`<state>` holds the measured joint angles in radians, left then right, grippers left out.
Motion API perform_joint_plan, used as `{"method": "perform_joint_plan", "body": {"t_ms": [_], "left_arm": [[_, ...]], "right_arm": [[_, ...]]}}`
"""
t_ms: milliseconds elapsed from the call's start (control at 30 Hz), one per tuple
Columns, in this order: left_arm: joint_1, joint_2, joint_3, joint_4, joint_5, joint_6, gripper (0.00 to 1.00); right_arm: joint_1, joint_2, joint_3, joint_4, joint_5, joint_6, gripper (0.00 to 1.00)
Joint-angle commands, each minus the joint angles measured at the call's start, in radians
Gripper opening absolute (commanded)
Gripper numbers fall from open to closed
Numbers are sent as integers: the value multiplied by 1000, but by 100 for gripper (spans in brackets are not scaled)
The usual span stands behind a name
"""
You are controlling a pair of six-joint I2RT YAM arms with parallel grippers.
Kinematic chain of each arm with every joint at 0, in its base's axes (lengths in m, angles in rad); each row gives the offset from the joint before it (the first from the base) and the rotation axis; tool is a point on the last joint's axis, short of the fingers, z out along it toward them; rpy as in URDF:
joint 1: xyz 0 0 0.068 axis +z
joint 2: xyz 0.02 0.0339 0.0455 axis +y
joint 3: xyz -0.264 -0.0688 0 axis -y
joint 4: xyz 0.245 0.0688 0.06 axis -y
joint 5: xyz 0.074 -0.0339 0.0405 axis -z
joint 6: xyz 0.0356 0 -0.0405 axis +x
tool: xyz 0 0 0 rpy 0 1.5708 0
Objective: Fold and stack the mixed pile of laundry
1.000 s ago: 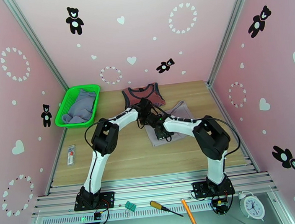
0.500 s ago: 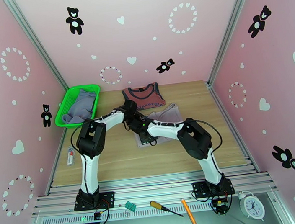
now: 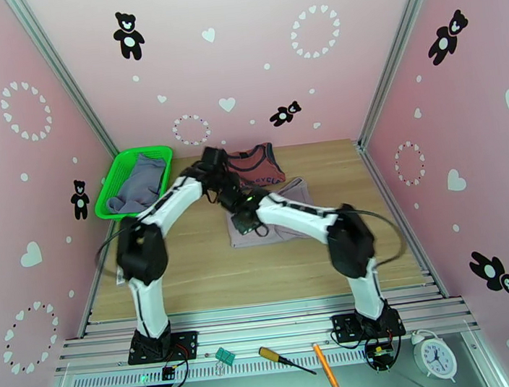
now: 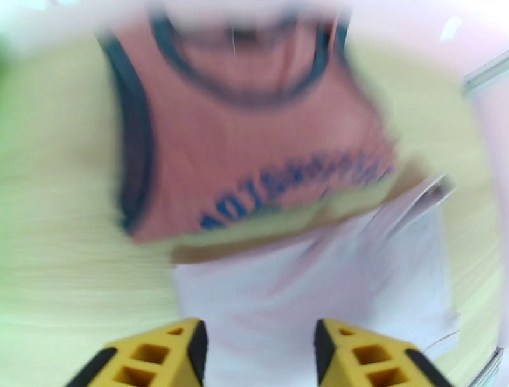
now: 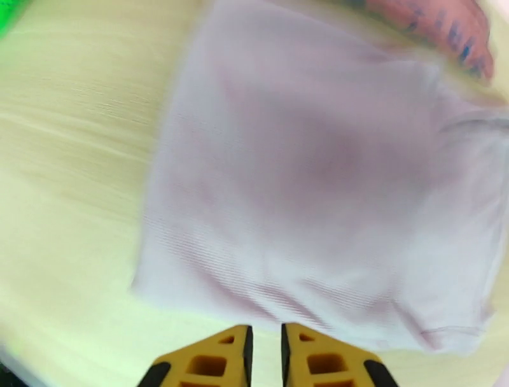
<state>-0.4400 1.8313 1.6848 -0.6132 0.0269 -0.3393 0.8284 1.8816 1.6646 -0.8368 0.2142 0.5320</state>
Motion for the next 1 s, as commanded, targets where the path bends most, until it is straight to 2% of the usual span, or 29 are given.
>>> {"method": "perform_joint_plan", "body": {"t_ms": [0, 100, 200, 300, 467, 633, 833, 967], "left_arm": [[-20, -156, -140, -123, -62, -66, 53], [-29, -262, -343, -75, -79, -180, 48], [-40, -342, -541, -3, -114, -327, 36], [-64, -380, -666, 102, -87, -423, 36], [-145, -304, -626, 137, -94, -456, 36], [-221, -177, -568, 188, -85, -486, 36], [-287, -34, -561, 229, -49, -526, 35], [-305, 36, -587, 251, -44, -545, 35]], "right_arm": [[-147, -82, -54, 58, -198, -178, 26], [-240, -64, -31, 60, -322, -284, 29], [-300, 7, 21, 67, -396, -373, 29], [-330, 119, 102, 63, -422, -435, 30], [-350, 320, 265, 51, -413, -474, 29], [-353, 488, 400, 31, -347, -474, 27], [-367, 563, 432, 48, -265, -454, 24], [-379, 567, 389, 62, -223, -430, 22]]}}
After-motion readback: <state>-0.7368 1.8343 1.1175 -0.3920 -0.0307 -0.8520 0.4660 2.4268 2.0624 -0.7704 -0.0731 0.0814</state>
